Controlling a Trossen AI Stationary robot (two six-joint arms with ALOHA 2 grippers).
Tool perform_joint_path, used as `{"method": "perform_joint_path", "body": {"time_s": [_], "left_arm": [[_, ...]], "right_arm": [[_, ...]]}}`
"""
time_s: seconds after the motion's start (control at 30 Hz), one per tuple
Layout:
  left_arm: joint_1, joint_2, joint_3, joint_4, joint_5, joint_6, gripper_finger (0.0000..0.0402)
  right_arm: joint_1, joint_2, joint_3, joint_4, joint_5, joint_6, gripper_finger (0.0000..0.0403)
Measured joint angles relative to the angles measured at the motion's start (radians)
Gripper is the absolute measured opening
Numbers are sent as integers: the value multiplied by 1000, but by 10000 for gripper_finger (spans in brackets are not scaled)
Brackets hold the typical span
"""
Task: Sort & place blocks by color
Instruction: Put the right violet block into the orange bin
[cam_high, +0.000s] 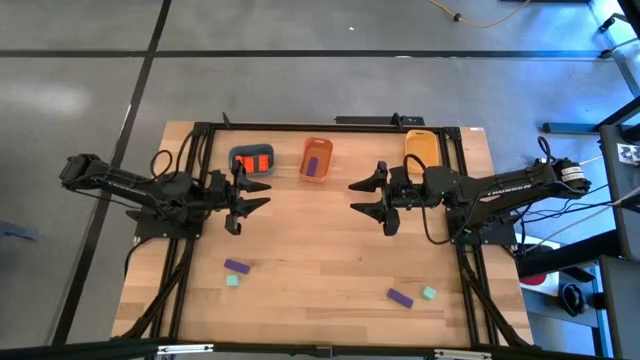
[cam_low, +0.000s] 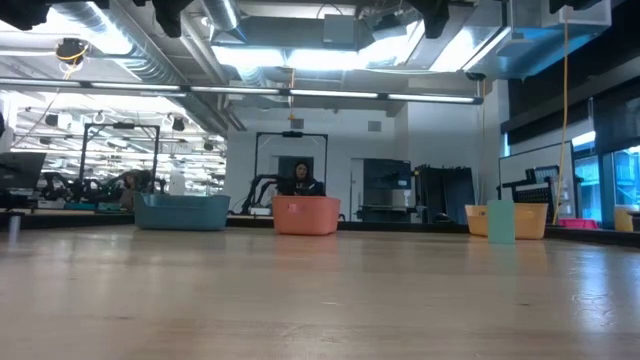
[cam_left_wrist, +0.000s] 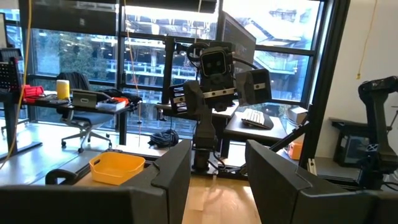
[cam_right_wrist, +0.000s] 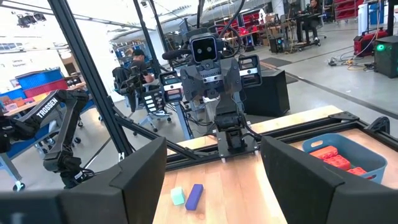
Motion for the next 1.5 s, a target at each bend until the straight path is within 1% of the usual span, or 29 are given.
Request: {"method": "perform_joint_path", "body": {"time_s": [0.47, 0.6, 0.77, 0.9, 1.1, 1.13, 1.2, 1.27, 1.37, 1.5], "left_arm": [[0, 0, 0, 0, 6, -6, 143], [0, 0, 0, 0, 7, -28, 143], [0, 0, 0, 0, 8, -30, 143], [0, 0, 0, 0, 7, -30, 143], [0, 0, 0, 0, 7, -30, 143], [0, 0, 0, 0, 8, -30, 143], [0, 0, 0, 0, 7, -30, 143], [0, 0, 0, 0, 7, -30, 143], [0, 0, 0, 0, 7, -30, 143], [0, 0, 1, 1, 7, -30, 143]], "right_arm": [[0, 0, 0, 0, 0, 2, 263], [0, 0, 0, 0, -1, 3, 263], [0, 0, 0, 0, -1, 28, 263], [0, 0, 0, 0, -20, 28, 263], [4, 0, 2, -11, -51, 106, 263], [10, 0, 13, -42, -53, 123, 263], [32, 2, 67, -165, -64, 143, 263], [68, 5, 155, -363, -74, 153, 263], [132, 36, 311, -709, -74, 189, 263], [222, 113, 474, -1061, -74, 357, 263]]}}
